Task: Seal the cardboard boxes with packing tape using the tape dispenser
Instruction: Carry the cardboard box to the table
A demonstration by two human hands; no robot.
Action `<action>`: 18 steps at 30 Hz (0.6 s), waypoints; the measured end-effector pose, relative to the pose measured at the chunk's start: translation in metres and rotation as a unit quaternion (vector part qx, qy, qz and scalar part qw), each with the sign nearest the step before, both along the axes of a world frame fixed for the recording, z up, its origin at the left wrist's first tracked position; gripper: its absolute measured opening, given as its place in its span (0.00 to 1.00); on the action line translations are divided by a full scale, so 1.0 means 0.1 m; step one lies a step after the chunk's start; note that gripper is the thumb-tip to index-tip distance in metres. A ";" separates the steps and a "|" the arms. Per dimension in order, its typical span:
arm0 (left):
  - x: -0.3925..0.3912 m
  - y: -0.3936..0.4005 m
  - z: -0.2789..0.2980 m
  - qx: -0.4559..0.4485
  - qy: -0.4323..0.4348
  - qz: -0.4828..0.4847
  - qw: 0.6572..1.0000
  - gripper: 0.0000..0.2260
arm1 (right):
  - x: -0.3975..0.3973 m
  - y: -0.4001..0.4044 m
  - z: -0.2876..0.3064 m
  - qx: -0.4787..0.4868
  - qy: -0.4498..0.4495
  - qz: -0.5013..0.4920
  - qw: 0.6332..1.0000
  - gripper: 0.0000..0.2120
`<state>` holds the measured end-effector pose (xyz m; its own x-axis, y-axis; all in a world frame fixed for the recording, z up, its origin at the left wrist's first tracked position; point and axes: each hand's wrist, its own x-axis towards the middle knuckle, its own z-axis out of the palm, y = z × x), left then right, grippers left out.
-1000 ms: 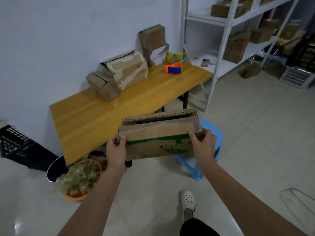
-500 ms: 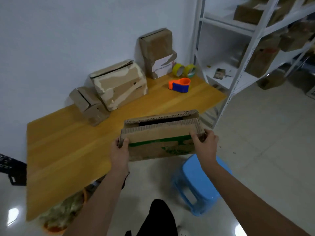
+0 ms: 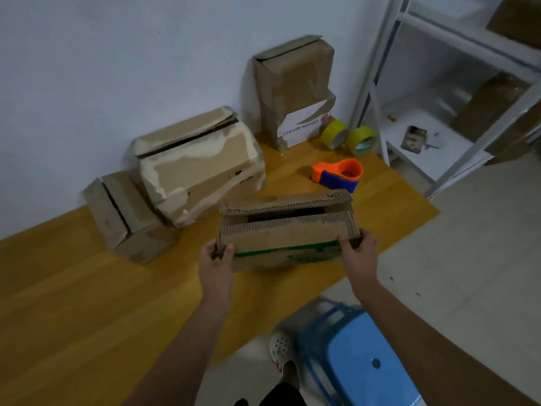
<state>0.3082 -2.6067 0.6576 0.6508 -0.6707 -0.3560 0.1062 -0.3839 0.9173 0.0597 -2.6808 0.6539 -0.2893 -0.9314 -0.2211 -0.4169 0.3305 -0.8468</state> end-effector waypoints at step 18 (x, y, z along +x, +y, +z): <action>0.06 -0.49 -0.35 0.031 -0.054 -0.054 0.997 0.15 | -0.11 -0.80 -0.34 0.055 0.054 0.061 0.995 0.20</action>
<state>0.3138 -2.6558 0.6229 0.6130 -0.7173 -0.3312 -0.0361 -0.4442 0.8952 0.0491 -2.7607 0.6201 -0.2033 -0.9331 -0.2966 -0.5468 0.3595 -0.7561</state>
